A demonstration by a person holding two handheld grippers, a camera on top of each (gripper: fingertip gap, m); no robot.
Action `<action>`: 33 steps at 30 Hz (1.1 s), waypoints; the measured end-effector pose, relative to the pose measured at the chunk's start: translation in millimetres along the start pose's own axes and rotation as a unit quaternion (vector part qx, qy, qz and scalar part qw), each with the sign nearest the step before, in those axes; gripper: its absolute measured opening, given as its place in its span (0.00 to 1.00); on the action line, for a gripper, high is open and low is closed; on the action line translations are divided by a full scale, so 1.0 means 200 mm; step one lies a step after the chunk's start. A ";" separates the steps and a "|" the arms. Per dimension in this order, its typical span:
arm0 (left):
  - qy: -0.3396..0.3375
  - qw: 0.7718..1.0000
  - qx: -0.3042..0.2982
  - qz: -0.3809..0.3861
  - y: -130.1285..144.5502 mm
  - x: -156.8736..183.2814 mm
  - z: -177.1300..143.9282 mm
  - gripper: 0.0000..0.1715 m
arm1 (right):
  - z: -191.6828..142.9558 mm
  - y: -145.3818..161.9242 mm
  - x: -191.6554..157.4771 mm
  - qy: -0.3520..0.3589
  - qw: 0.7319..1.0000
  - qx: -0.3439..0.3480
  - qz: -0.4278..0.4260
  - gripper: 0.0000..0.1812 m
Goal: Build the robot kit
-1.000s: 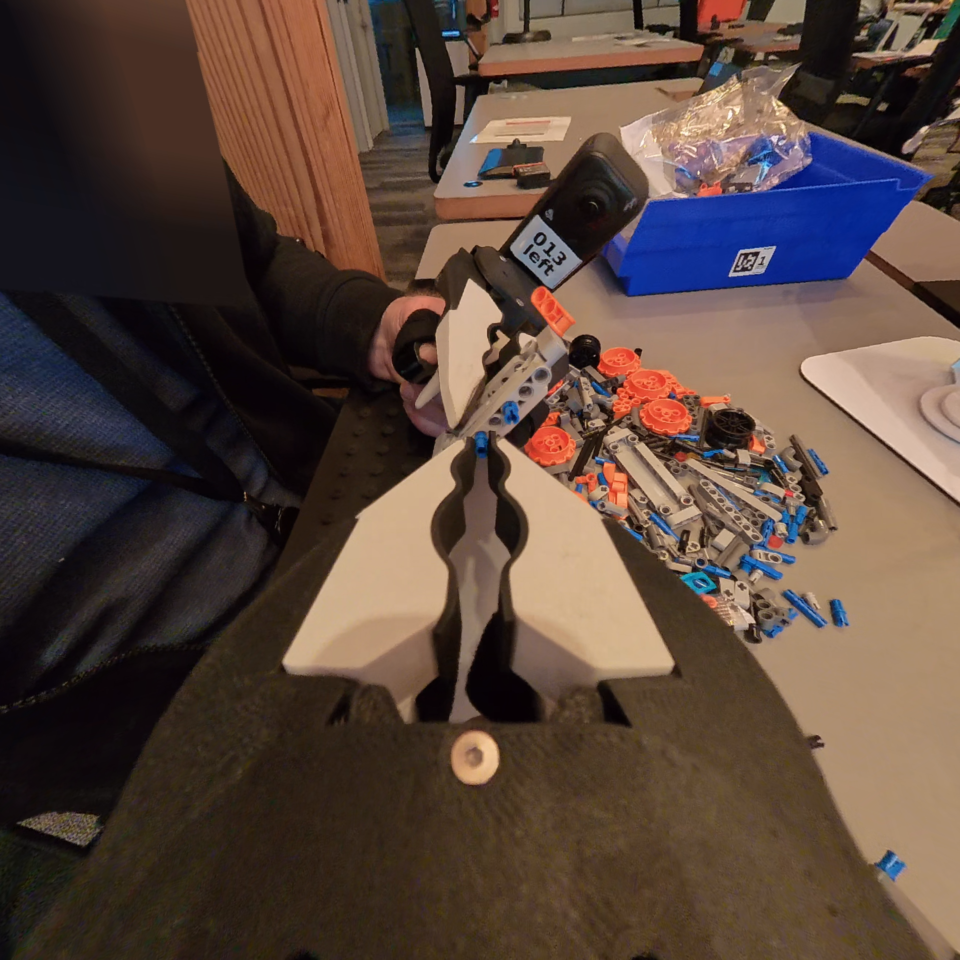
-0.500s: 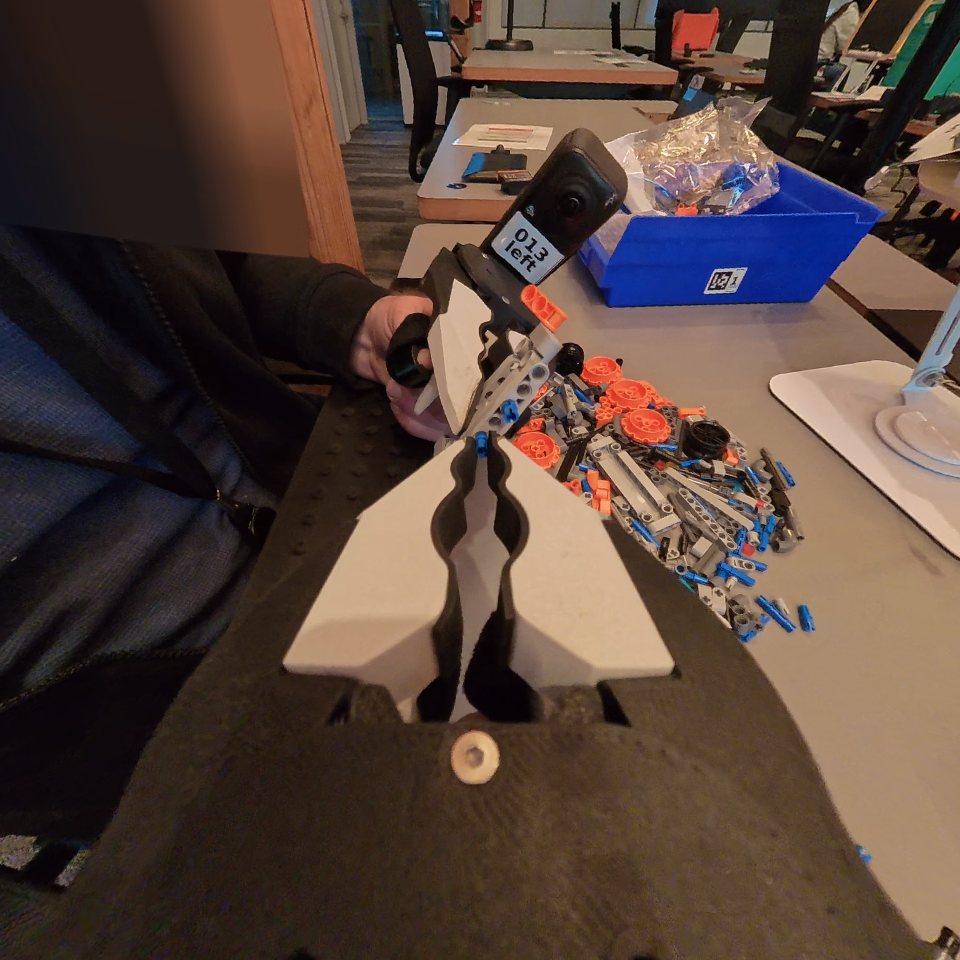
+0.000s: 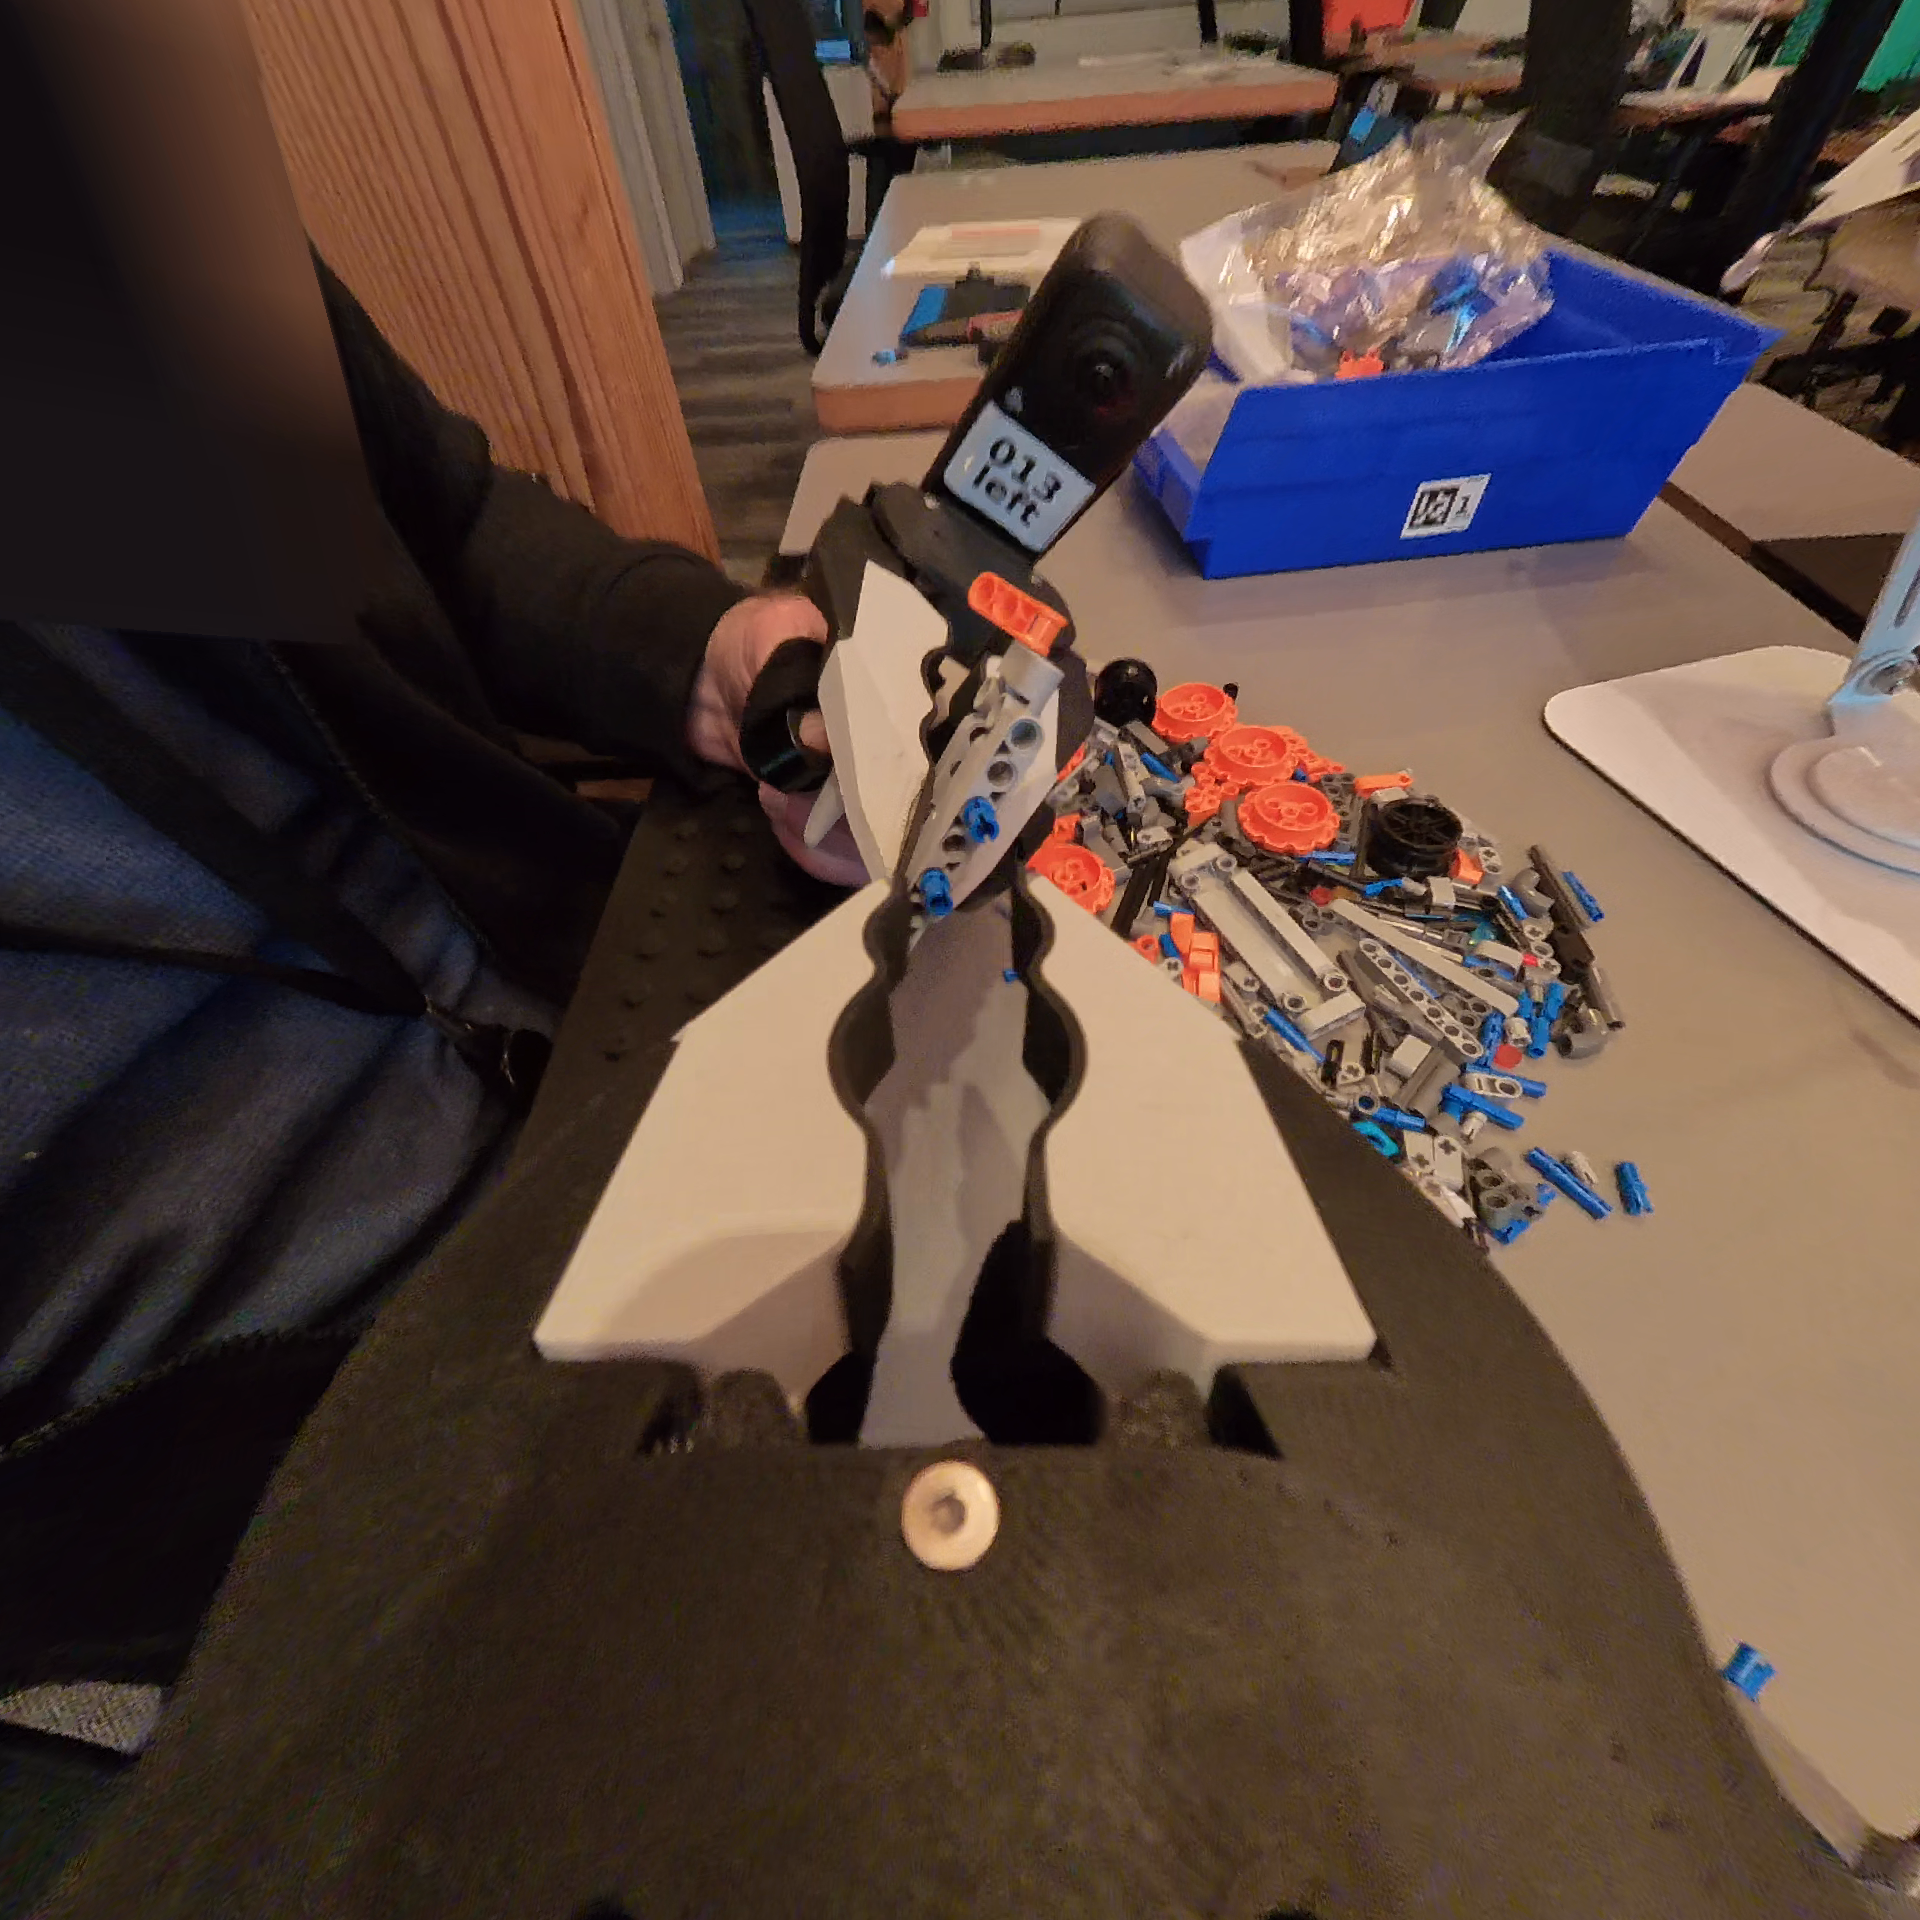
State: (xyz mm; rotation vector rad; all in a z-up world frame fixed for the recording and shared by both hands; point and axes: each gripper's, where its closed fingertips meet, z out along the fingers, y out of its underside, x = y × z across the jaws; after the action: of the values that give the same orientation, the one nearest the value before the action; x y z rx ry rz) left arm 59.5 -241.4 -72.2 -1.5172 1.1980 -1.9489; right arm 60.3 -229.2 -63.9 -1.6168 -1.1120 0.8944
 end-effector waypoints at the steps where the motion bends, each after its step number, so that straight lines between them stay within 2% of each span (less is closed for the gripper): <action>1: 0.004 1.000 0.008 -0.001 -0.01 0.00 -0.01 0.03 | -0.01 -0.01 0.00 -0.004 1.000 0.008 0.007 0.11; 4: 0.002 0.999 0.037 -0.004 -0.06 -0.01 -0.03 0.03 | -0.01 -0.03 0.00 -0.002 1.000 0.014 0.023 0.12; 7: -0.002 0.999 0.034 0.014 -0.06 0.00 -0.02 0.03 | 0.03 -0.04 0.01 0.006 0.999 0.018 0.042 0.11; 9: -0.005 0.998 0.044 0.035 -0.08 0.02 -0.02 0.03 | 0.04 -0.07 -0.01 -0.002 0.998 0.037 0.053 0.06; 13: -0.010 0.997 0.060 0.044 -0.11 0.02 -0.03 0.03 | 0.04 -0.09 0.00 0.017 0.996 0.050 0.065 0.05; 17: -0.016 0.993 0.100 0.054 -0.18 0.03 -0.07 0.03 | 0.04 -0.09 0.03 0.040 0.994 0.063 0.082 0.11; 21: -0.005 0.990 0.132 0.048 -0.23 0.05 -0.10 0.03 | 0.06 -0.10 0.02 0.046 0.992 0.067 0.094 0.12; 24: 0.005 0.990 0.134 0.054 -0.23 0.08 -0.09 0.03 | 0.11 -0.12 0.01 0.040 0.992 0.074 0.100 0.10; 26: 0.008 0.990 0.136 0.046 -0.24 0.07 -0.09 0.03 | 0.13 -0.14 -0.01 0.032 0.990 0.091 0.106 0.05; 33: 0.026 0.987 0.155 0.042 -0.27 0.11 -0.12 0.03 | 0.14 -0.19 -0.02 0.041 0.985 0.128 0.106 0.05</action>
State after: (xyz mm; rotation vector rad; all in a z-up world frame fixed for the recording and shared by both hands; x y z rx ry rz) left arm 39.6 -217.8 -16.6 -1.2454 0.9108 -2.0184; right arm 23.5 -218.6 -34.9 -1.5595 -0.7437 1.0534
